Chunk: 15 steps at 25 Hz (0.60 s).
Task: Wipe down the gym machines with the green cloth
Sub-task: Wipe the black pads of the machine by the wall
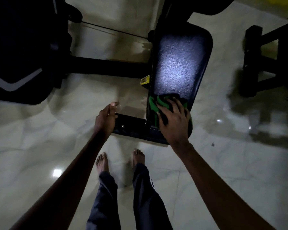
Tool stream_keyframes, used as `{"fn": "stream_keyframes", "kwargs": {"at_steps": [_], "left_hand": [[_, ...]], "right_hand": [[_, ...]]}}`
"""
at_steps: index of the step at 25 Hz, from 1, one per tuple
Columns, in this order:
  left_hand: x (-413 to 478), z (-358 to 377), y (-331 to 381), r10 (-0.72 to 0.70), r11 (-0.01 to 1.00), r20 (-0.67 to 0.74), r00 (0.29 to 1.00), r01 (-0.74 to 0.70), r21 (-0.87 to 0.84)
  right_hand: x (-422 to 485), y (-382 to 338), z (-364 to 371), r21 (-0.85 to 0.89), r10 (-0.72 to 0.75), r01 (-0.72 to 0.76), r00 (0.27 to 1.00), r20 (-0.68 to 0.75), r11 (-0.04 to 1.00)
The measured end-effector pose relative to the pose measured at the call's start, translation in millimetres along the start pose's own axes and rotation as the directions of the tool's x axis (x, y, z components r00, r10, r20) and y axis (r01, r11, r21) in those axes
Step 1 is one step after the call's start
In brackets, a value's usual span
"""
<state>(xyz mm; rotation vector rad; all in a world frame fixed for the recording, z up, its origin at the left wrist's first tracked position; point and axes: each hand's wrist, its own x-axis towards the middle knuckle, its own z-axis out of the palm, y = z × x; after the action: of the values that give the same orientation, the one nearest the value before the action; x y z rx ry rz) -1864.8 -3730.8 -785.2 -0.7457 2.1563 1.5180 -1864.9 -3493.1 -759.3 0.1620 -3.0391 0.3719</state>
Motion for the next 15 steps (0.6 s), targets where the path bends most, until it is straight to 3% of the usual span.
{"fn": "stream_keyframes", "kwargs": {"at_steps": [4,9,13,15], "left_hand": [[-10,-13,-18,-0.023,0.999,-0.043,0.999,0.021,-0.031],[-16,-23,-19,-0.033,0.999,-0.047,0.998,0.031,-0.045],[-12,-14,0,0.025,1.0,0.011,1.0,-0.025,-0.013],[-8,-4,14,0.048,0.999,0.047,0.998,-0.048,0.007]], "right_hand": [[37,-30,6,-0.092,-0.108,0.118,0.989,0.104,0.989],[42,-37,8,-0.19,-0.356,0.439,0.865,0.354,0.878],[11,-15,6,-0.121,-0.539,0.616,0.755,0.374,0.778],[-2,5,6,-0.076,-0.587,0.635,0.748,0.31,0.768]]}}
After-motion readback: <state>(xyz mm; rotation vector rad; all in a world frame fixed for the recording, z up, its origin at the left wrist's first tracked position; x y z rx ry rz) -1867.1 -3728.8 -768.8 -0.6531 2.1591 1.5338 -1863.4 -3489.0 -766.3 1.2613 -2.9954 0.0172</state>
